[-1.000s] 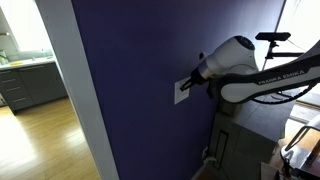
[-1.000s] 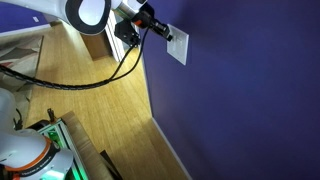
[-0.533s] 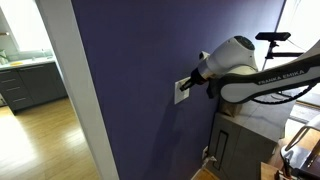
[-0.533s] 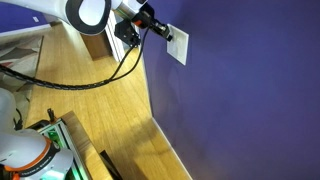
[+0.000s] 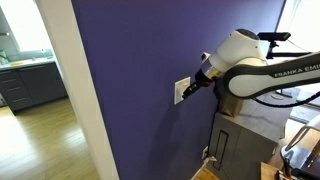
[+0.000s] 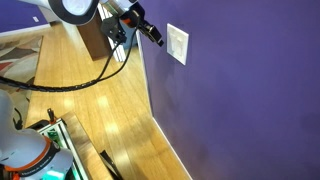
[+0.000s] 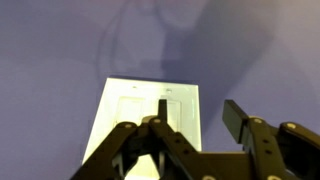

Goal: Press the left lights switch on the wall

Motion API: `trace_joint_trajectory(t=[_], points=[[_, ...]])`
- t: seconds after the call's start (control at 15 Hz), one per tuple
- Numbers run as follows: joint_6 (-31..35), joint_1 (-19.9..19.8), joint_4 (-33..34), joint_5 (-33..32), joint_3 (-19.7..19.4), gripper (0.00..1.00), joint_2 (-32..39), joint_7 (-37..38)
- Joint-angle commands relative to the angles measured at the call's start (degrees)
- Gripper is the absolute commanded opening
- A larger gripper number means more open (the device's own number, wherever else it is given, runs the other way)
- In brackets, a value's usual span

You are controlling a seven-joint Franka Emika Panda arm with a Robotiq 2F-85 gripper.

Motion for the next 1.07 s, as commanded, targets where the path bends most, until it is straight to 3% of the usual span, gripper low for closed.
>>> trace_joint_trajectory(t=[0.0,0.13,0.53,1.0], points=[[-8.04,-0.01,-2.91,0.86,-1.61,0.93,-6.94,-0.17],[-11.45,-0.81,-3.20,0.44,-2.52,1.00,-9.74,-0.40],[-21.90,-0.92,-2.09,1.76,-6.01,1.00,-17.13,-2.08],[-24.42,-3.12,-0.34,0.50,-6.92,1.00,-21.50,-1.65]])
